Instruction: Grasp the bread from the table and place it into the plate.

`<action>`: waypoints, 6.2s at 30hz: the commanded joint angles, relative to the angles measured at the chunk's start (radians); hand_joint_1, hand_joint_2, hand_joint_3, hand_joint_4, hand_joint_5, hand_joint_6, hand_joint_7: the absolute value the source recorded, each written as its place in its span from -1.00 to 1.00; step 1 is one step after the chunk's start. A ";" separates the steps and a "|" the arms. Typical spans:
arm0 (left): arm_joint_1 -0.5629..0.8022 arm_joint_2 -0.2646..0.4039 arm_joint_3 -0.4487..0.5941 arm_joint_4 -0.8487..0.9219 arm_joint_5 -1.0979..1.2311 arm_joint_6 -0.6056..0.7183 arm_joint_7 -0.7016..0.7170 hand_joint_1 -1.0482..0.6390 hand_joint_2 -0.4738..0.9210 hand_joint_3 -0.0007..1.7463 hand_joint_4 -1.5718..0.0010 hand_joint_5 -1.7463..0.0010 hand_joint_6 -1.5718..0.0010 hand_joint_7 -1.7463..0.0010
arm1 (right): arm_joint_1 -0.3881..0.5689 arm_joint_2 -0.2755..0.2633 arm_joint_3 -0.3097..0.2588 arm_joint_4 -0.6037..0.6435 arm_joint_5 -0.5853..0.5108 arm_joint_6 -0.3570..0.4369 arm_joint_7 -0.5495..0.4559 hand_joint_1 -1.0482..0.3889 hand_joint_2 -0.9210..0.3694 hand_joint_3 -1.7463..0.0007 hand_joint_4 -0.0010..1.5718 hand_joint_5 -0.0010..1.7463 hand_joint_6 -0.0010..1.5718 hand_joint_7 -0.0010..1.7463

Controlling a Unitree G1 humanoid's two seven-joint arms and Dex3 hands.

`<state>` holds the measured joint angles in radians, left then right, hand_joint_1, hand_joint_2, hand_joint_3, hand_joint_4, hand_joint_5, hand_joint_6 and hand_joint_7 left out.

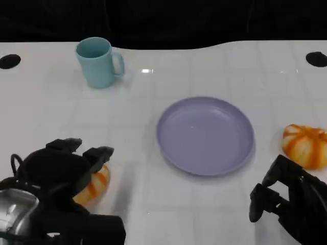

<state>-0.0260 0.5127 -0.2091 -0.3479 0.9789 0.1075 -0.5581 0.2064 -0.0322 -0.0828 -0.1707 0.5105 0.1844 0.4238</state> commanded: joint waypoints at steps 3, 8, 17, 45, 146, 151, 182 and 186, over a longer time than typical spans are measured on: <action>-0.073 -0.002 -0.043 0.159 0.008 -0.003 0.071 -0.43 0.90 -0.99 0.98 0.99 0.93 0.99 | 0.005 -0.009 -0.011 -0.011 0.007 0.001 -0.004 -0.36 -1.00 0.61 -0.05 1.00 -0.22 0.80; -0.123 -0.018 -0.068 0.295 -0.011 -0.017 0.159 -0.41 0.91 -0.99 0.93 0.97 0.90 0.98 | 0.009 -0.008 -0.012 -0.017 0.011 0.006 -0.007 -0.35 -1.00 0.60 -0.05 1.00 -0.22 0.80; -0.240 -0.036 -0.141 0.541 -0.014 -0.018 0.233 -0.40 0.92 -1.00 0.89 0.95 0.91 0.98 | 0.005 -0.010 -0.011 -0.010 0.003 -0.004 -0.001 -0.35 -1.00 0.58 -0.04 1.00 -0.20 0.80; -0.389 -0.078 -0.182 1.017 -0.223 -0.246 0.592 -0.12 1.00 -0.82 0.06 -0.65 -0.41 0.79 | -0.001 -0.006 -0.009 -0.007 0.005 0.002 -0.012 -0.36 -1.00 0.60 -0.05 1.00 -0.21 0.80; -0.972 -0.508 -0.233 1.552 -0.426 -0.572 0.514 -0.23 1.00 -0.60 0.70 -0.03 0.50 0.73 | 0.000 -0.004 -0.025 0.030 0.012 0.006 -0.001 -0.35 -1.00 0.58 -0.09 1.00 -0.29 0.85; -0.977 -0.487 -0.246 1.535 -0.414 -0.567 0.439 -0.51 1.00 -0.57 0.99 0.58 0.78 0.91 | -0.003 0.000 -0.029 0.032 0.019 0.011 -0.002 -0.37 -1.00 0.62 -0.08 1.00 -0.27 0.83; -0.675 -0.400 0.041 1.155 -0.931 -0.569 0.018 -0.63 1.00 -0.64 0.77 0.66 0.62 0.90 | 0.004 0.005 -0.023 0.014 0.014 0.011 -0.011 -0.37 -1.00 0.61 -0.06 1.00 -0.24 0.82; -0.590 -0.397 0.082 1.037 -1.013 -0.530 -0.016 -0.64 1.00 -0.65 0.88 0.10 0.51 0.90 | 0.003 0.004 -0.021 0.014 0.013 0.011 -0.010 -0.38 -1.00 0.63 -0.07 1.00 -0.24 0.81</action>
<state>-0.6694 0.1017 -0.1569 0.7622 0.0153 -0.4513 -0.5522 0.2045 -0.0227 -0.0987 -0.1458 0.5200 0.1968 0.4183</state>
